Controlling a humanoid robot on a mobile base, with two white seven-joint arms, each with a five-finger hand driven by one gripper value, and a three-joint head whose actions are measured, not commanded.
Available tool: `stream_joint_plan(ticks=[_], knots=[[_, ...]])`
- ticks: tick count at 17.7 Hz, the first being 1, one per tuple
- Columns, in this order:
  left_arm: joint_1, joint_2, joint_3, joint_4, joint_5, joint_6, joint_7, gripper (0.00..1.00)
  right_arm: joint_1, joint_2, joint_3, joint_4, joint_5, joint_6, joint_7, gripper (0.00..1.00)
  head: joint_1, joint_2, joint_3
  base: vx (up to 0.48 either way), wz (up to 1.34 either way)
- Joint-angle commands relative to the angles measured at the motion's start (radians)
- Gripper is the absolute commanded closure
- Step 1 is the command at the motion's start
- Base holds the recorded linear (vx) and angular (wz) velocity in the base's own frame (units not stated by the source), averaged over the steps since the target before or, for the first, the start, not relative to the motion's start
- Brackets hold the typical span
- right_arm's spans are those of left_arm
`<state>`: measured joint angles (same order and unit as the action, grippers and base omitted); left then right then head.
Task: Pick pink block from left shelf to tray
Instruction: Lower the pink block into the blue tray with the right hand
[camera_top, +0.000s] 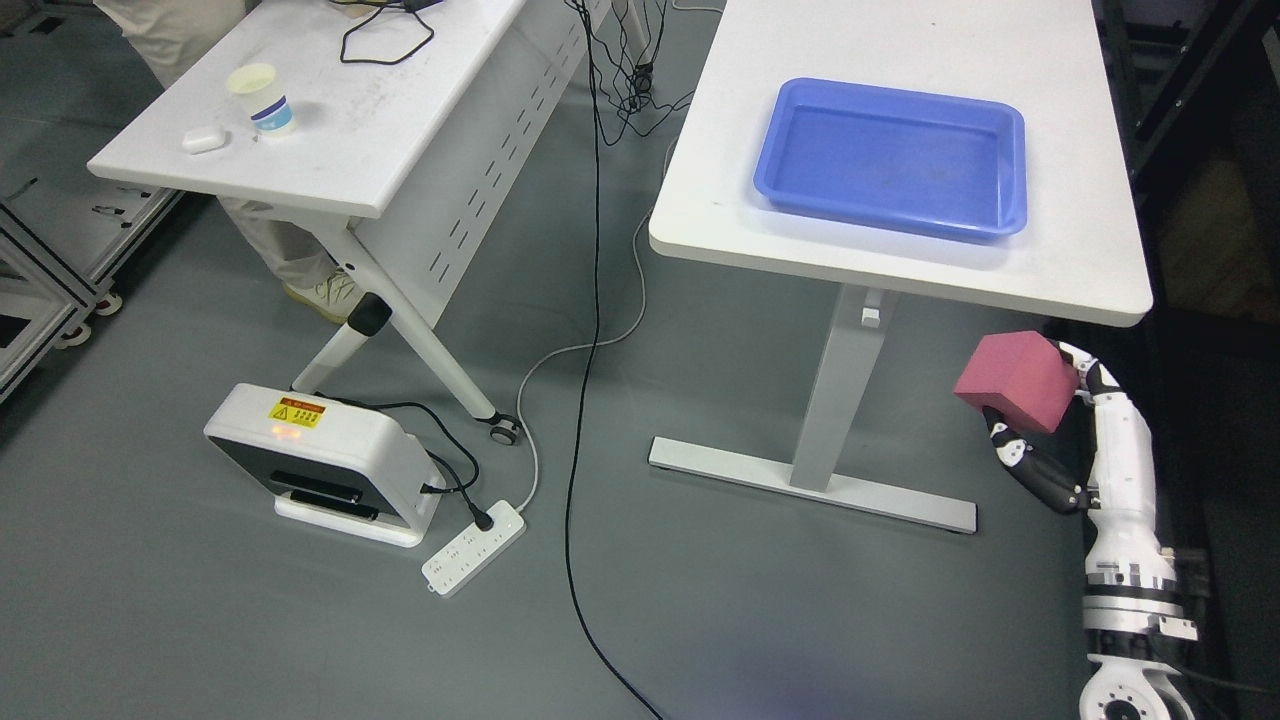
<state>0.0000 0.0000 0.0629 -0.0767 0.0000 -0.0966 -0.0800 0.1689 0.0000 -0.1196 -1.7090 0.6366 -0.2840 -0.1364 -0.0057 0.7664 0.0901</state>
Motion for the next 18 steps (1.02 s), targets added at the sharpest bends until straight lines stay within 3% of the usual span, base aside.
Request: stream_joint_plan(ticks=[1,18], knots=[[0.009,0.017,0.000,0.000,-0.002,-0.005,0.000,0.00,0.000,-0.017,0.009,0.000,0.000,0.000,0.001,0.95,0.0000,0.000,0.000,0.370,0.00],[0.009,0.017,0.000,0.000,-0.002,-0.005,0.000,0.00,0.011,-0.017,0.064,0.000,0.011,0.019,0.063,0.95,0.0000,0.000,0.000,0.326,0.00]])
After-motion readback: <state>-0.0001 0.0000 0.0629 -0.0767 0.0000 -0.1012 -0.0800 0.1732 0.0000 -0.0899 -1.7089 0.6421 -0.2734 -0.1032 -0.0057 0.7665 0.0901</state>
